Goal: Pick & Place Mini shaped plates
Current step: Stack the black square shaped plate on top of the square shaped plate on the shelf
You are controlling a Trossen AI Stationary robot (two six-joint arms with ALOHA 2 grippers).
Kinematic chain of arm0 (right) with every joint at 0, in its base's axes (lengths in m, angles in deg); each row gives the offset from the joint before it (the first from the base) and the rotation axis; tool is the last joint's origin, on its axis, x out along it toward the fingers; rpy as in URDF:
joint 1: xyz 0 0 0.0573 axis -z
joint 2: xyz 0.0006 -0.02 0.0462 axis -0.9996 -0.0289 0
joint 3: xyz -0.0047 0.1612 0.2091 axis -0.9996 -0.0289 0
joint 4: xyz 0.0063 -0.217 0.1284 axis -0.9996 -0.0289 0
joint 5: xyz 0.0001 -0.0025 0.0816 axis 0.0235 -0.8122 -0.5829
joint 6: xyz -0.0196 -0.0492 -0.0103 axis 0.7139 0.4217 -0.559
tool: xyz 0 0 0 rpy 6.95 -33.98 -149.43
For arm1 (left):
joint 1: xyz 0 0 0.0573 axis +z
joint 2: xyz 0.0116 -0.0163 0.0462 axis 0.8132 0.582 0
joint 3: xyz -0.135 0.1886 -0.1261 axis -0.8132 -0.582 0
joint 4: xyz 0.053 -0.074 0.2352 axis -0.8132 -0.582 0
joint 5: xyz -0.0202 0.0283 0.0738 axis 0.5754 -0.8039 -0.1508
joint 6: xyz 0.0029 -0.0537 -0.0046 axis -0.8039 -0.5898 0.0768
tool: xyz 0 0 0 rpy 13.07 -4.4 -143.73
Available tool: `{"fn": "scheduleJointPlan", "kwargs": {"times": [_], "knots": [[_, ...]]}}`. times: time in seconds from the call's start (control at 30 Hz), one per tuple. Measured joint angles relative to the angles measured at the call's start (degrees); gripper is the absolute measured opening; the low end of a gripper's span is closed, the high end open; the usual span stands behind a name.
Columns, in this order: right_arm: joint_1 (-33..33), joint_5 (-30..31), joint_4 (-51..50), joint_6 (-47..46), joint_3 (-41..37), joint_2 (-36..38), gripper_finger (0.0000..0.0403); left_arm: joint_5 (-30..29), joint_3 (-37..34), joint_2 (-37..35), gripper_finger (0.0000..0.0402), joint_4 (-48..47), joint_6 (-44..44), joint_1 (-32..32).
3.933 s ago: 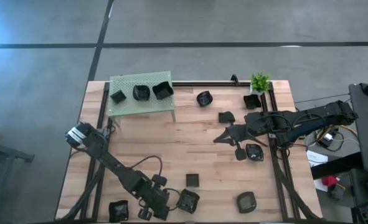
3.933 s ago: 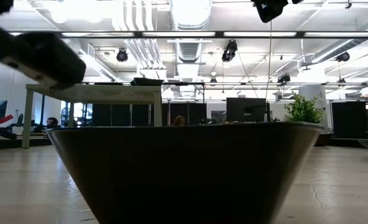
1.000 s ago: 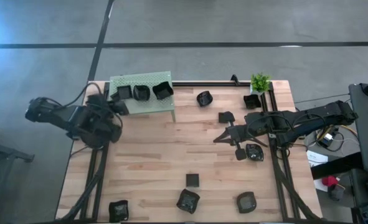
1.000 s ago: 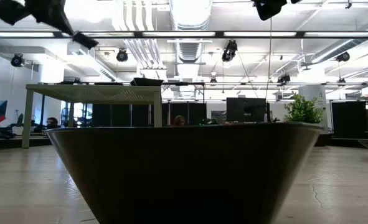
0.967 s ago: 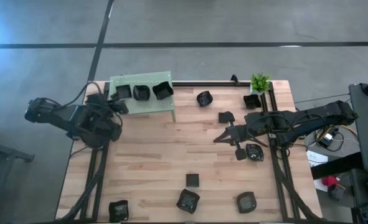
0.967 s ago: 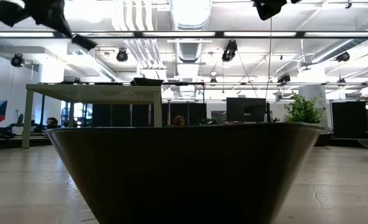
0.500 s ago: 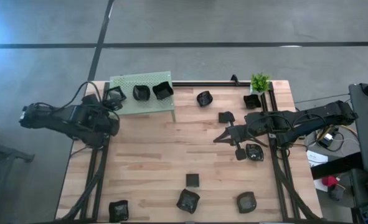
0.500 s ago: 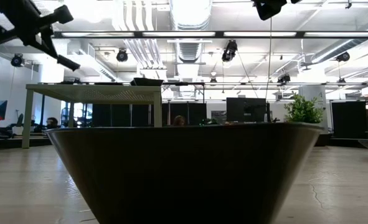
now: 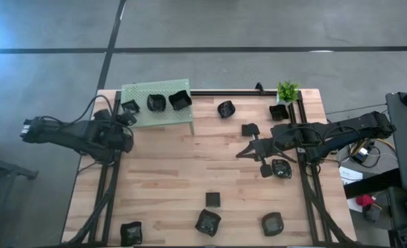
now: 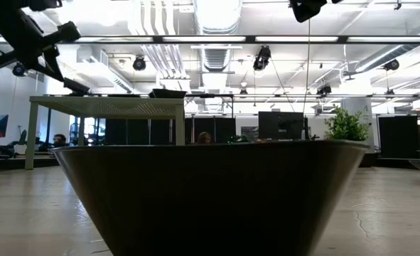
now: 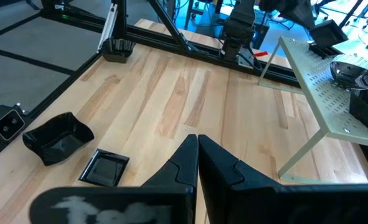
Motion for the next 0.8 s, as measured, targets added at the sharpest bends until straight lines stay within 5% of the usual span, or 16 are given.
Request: {"fn": "scheduleJointPlan", "kwargs": {"times": [0.8], "knots": [[0.01,0.00,0.05,1.04,0.00,0.00,0.0008,-4.78,-2.43,-1.61,0.0000,3.44,0.15,3.11]]}}
